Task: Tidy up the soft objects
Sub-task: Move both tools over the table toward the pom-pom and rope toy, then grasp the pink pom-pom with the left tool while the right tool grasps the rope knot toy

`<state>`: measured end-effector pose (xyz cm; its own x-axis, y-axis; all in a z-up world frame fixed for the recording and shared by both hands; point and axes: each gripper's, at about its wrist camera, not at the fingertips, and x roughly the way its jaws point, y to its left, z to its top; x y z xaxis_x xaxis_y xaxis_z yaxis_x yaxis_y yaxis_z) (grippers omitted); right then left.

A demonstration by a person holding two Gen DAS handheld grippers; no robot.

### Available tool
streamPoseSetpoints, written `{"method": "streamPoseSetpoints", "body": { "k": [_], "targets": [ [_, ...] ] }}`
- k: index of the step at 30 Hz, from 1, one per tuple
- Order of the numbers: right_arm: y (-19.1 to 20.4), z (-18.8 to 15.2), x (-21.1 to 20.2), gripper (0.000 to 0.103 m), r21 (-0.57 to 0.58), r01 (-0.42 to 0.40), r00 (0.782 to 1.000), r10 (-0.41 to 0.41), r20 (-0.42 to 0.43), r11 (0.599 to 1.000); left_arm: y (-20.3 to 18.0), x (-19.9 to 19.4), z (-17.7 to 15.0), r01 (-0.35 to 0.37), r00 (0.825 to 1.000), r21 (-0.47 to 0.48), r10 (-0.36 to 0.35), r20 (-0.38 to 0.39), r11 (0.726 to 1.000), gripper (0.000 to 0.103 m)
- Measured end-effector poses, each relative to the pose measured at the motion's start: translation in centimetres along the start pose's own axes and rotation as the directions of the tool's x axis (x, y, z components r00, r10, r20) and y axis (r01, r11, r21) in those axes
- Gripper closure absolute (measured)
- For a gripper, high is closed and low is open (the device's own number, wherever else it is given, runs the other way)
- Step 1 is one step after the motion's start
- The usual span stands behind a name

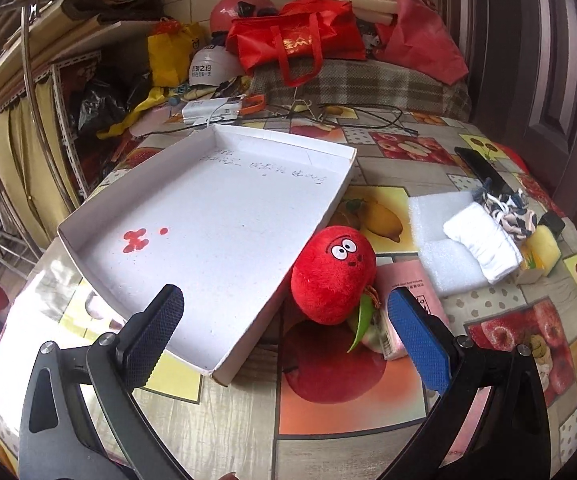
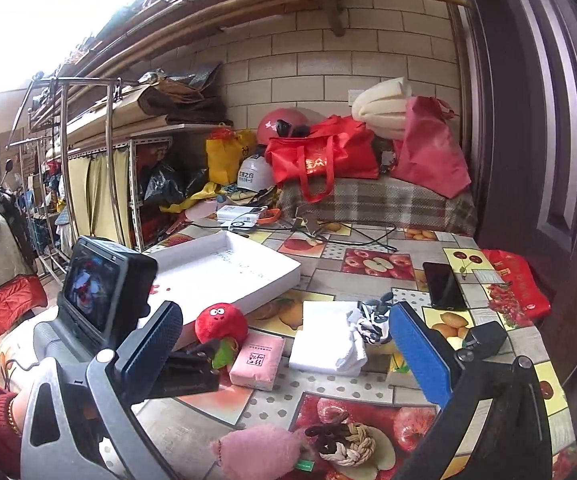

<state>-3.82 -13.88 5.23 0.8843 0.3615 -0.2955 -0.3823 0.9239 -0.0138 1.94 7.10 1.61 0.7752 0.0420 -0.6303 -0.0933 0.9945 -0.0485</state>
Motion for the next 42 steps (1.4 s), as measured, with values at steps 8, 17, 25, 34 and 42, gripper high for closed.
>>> {"method": "streamPoseSetpoints", "body": {
  "k": [8,17,25,34,42],
  "targets": [
    [-2.1,0.3,-0.8,0.0,0.043,0.05,0.999,-0.051,0.016,0.998,-2.4,-1.1,2.0,0.361,0.932,0.038,-0.361,-0.005,0.932,0.0],
    [-3.5,0.1,-0.8,0.0,0.096,0.088,0.996,-0.09,0.012,0.991,-3.7,-1.4,1.5,0.328,0.944,0.092,-0.33,0.007,0.94,0.0],
    [-4.5,-0.3,-0.7,0.0,0.111,0.101,0.995,-0.103,0.011,0.989,-4.4,-1.3,0.5,0.26,0.964,0.152,-0.266,0.019,0.954,0.0],
    [-11.6,-3.4,1.1,0.0,0.251,0.142,0.976,-0.092,-0.198,0.958,-6.4,-2.6,-2.6,0.509,0.861,0.266,-0.484,-0.158,0.819,0.0],
    [-13.1,-7.3,3.5,0.0,0.258,0.099,0.928,0.005,-0.373,0.961,-10.1,-3.0,-5.9,0.553,0.833,0.404,-0.472,-0.289,0.729,0.006]
  ]
}}
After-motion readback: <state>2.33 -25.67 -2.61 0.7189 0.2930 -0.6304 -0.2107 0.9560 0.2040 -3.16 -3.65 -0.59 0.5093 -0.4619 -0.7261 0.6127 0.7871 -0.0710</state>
